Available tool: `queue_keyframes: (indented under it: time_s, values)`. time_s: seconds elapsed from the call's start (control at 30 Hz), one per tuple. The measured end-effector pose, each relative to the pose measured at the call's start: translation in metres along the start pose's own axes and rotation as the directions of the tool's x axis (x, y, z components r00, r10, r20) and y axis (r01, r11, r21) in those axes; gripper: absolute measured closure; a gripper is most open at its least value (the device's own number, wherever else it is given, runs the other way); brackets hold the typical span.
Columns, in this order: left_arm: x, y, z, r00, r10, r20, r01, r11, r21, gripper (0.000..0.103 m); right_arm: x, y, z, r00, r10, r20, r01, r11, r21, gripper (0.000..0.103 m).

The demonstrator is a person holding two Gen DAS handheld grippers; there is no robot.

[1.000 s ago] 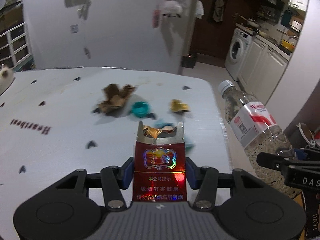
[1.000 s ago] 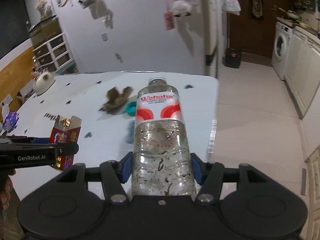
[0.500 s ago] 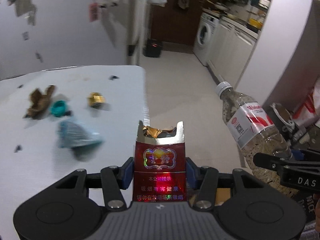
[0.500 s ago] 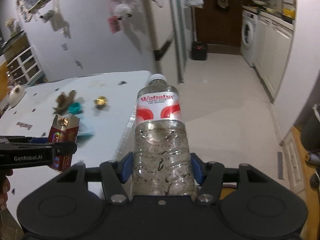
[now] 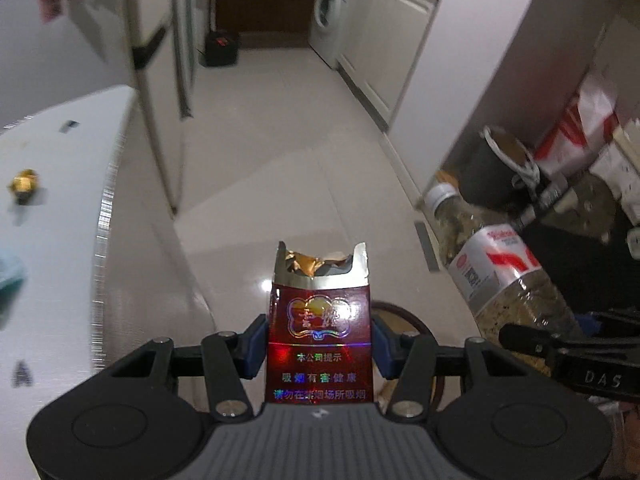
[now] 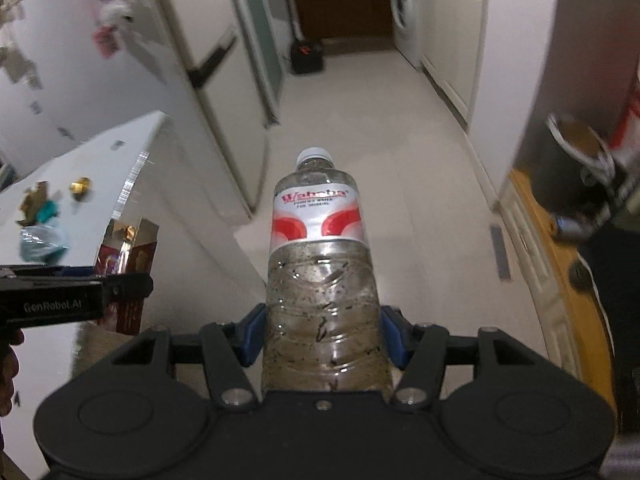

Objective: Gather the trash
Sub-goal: 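Carry the cigarette pack and water bottle in both tools over the trash bin, then open the right tool over the bin while the left tool releases the pack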

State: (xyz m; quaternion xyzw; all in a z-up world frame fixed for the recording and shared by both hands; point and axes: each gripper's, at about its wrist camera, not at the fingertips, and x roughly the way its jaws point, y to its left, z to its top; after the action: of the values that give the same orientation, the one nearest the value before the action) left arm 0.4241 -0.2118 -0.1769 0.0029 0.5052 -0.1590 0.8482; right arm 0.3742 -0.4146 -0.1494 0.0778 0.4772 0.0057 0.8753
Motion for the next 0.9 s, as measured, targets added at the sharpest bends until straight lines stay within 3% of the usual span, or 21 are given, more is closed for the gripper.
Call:
queue_keyframes:
  time_s: [0.2, 0.4, 0.67, 0.9]
  values:
    - [0.057, -0.019, -0.008, 0.992, -0.030, -0.119, 0.033, 0.999, 0.023, 0.051, 0.045, -0.044, -0.025, 0.985, -0.004, -0.171, 0.024, 0.993, 0.114, 0.043]
    - [0.118, -0.028, -0.020, 0.972, -0.018, -0.234, 0.028, 0.999, 0.039, 0.051, 0.109, -0.068, -0.051, 0.937, 0.011, -0.349, 0.046, 0.987, 0.155, 0.043]
    - [0.184, -0.025, -0.034, 0.935, -0.035, -0.354, 0.048, 0.998, 0.029, 0.051, 0.207, -0.085, -0.058, 0.878, 0.038, -0.477, 0.059, 0.981, 0.187, 0.041]
    - [0.212, -0.019, -0.042, 0.917, -0.044, -0.396, 0.062, 0.998, 0.033, 0.050, 0.247, -0.106, -0.062, 0.893, 0.066, -0.445, 0.084, 0.947, 0.309, 0.027]
